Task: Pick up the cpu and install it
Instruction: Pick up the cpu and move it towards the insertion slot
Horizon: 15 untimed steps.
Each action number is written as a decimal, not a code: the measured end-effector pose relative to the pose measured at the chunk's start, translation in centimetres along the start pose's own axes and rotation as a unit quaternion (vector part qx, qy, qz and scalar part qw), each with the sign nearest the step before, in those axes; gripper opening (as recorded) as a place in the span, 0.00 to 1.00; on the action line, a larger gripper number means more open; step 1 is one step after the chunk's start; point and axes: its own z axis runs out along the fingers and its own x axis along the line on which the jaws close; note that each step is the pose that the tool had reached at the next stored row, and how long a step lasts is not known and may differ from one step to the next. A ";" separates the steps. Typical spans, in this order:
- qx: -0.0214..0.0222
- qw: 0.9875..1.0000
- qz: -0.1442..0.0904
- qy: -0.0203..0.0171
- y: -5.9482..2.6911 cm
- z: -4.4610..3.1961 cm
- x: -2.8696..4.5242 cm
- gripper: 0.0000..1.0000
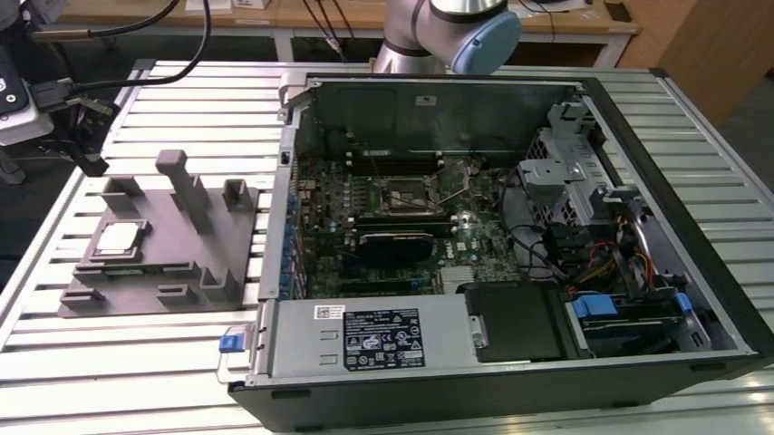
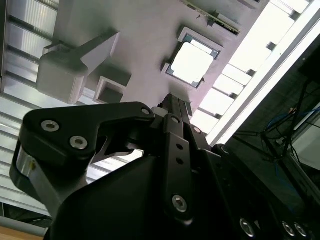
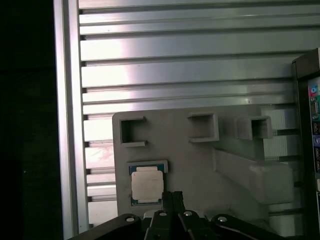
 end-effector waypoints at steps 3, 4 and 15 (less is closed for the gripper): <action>0.000 1.000 0.000 0.000 0.00 0.00 0.00 0.11; 0.000 1.000 0.000 0.000 -0.01 0.00 0.01 0.11; 0.000 1.000 0.000 0.000 -0.74 0.87 0.03 0.11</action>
